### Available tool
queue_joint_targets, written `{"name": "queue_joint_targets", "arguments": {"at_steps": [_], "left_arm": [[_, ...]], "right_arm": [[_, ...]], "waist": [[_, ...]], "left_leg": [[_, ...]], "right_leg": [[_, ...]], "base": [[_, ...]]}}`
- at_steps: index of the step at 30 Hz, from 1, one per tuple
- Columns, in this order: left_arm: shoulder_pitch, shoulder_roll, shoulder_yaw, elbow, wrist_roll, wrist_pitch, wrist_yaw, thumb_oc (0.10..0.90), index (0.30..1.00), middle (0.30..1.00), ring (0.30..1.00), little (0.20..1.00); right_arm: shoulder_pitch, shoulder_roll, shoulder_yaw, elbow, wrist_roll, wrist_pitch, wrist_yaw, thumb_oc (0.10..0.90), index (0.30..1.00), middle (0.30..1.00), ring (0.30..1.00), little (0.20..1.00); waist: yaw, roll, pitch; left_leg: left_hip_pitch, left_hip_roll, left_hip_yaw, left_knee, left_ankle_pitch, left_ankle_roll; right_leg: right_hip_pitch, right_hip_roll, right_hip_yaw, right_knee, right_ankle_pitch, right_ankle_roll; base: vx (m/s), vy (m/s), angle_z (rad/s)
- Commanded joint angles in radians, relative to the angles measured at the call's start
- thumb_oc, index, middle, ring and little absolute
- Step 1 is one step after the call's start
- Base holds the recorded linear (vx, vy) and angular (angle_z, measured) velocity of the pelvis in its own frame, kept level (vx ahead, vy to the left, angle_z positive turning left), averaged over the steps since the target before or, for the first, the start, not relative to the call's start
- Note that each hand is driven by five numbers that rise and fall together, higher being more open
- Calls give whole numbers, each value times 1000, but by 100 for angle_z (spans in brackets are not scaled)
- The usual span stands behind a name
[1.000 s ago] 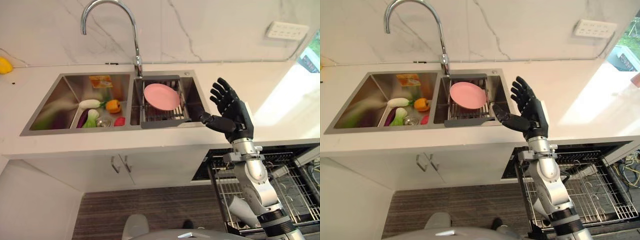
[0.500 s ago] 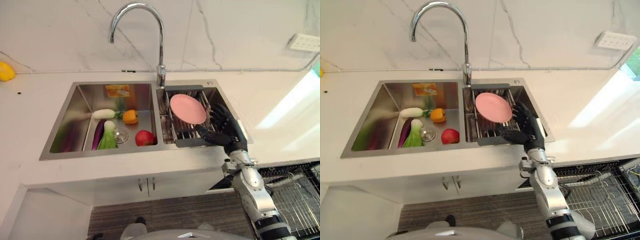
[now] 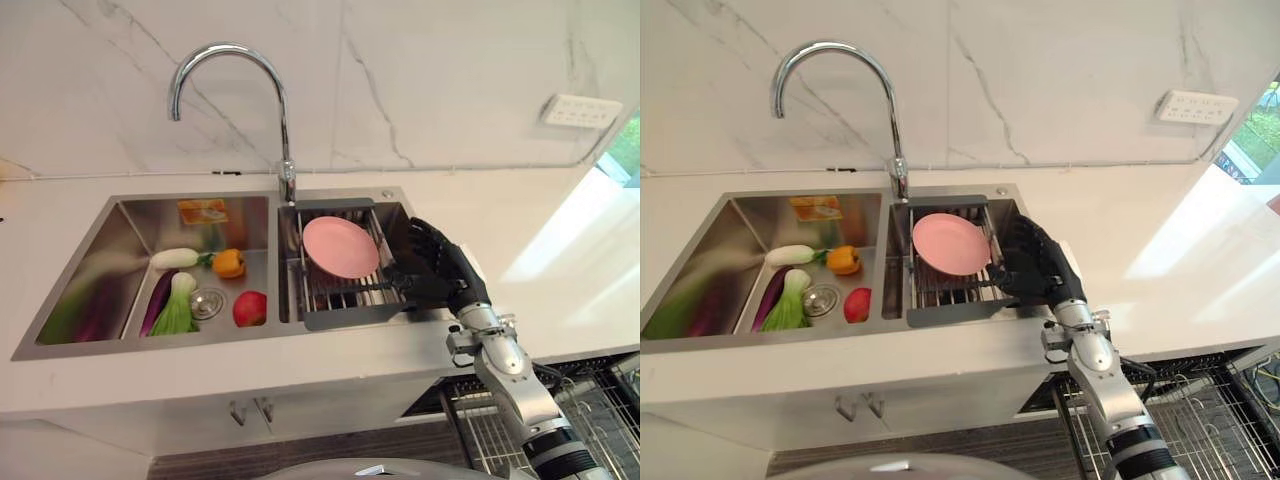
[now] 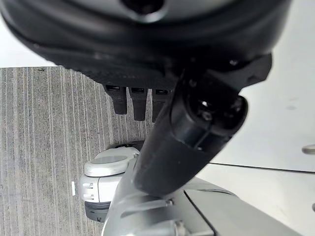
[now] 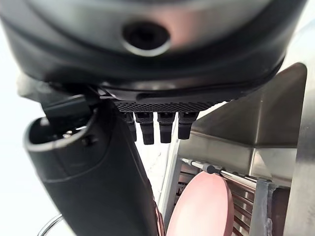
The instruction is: Place the dishes in the dishwasher.
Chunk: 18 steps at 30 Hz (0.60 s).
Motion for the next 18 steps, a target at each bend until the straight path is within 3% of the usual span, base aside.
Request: {"name": "queue_joint_targets", "arguments": {"at_steps": [1, 10, 18], "left_arm": [[-83, -42, -89, 40, 44, -28, -33, 800, 900, 900, 900, 900], [-78, -33, -97, 48, 73, -31, -36, 800, 900, 900, 900, 900], [-76, -35, -111, 50, 91, -31, -34, 800, 900, 900, 900, 900]], "right_arm": [[-147, -29, -1, -109, -57, -83, 42, 800, 900, 900, 900, 900], [-153, -51, 70, -106, -121, -73, 92, 800, 900, 900, 900, 900], [-222, -58, 120, -68, -273, -55, 45, 800, 900, 900, 900, 900]], "waist": [[20, -3, 0], [17, 14, -6], [24, 18, -3]], "left_leg": [[-46, -59, 5, 11, -41, 79], [-33, -53, 3, 10, -46, 76], [-32, -58, -4, 10, -50, 80]], "right_leg": [[5, -119, -29, 20, -74, 79], [24, -111, -25, 17, -90, 72], [31, -115, -29, 19, -91, 71]], "base": [[15, -32, -1], [0, 0, 0], [-7, 7, 3]]}}
